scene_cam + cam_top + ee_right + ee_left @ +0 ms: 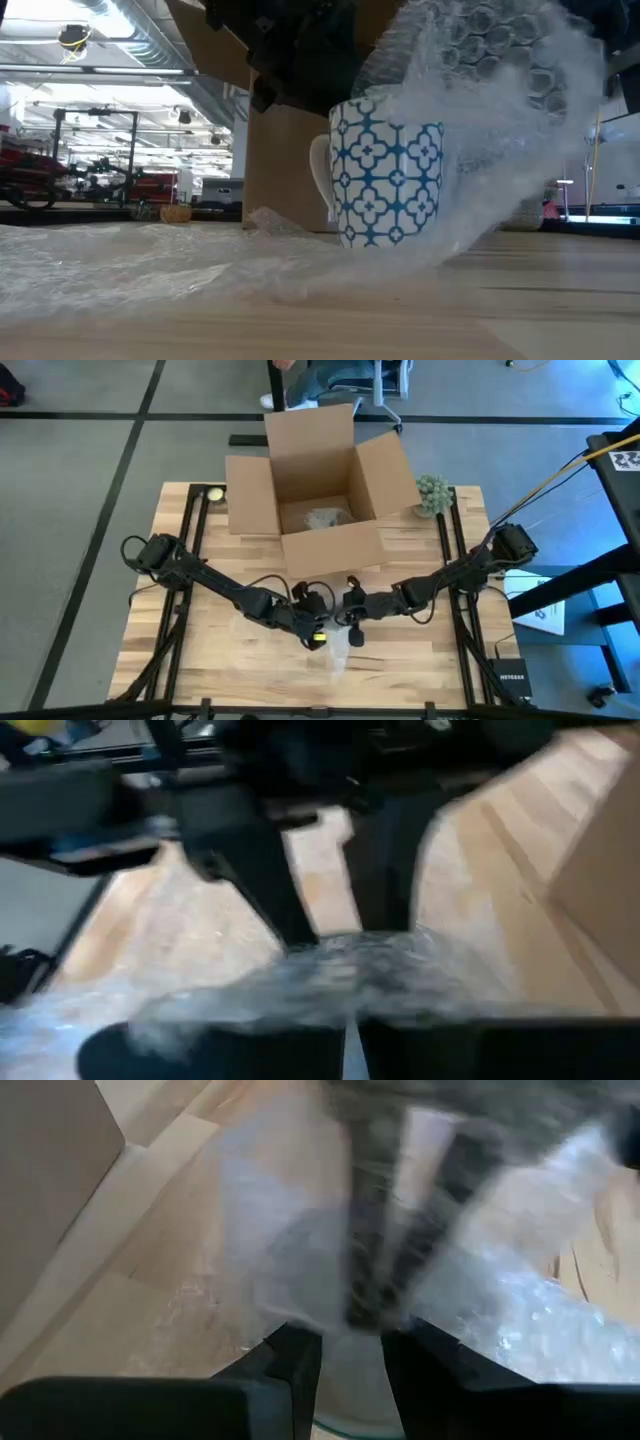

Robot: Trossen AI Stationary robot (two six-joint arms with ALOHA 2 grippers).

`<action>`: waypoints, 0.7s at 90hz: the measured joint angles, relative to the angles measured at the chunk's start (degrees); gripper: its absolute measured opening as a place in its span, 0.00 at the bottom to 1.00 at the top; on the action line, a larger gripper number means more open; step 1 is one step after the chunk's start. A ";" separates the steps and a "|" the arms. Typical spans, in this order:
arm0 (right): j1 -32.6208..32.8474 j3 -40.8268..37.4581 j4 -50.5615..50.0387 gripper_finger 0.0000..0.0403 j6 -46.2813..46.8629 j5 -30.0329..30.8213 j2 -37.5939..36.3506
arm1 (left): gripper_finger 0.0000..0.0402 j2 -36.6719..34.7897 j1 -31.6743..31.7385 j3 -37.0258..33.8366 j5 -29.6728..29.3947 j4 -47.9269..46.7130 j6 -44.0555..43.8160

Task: Wrap mug
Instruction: Wrap the white patterned mug with the transparent bubble wrap

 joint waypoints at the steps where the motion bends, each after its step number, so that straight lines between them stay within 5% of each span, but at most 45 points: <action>1: 0.13 0.23 -0.29 0.00 -0.33 -0.18 0.00 | 0.22 0.00 0.00 0.00 0.07 0.02 0.00; 42: 3.48 17.97 -41.54 0.00 -0.64 6.02 -2.16 | 0.22 0.02 -0.33 0.04 0.14 0.08 -0.02; 63: 4.28 18.33 -39.74 0.00 0.88 6.39 -0.94 | 0.22 0.02 -0.28 0.02 0.14 0.43 -0.02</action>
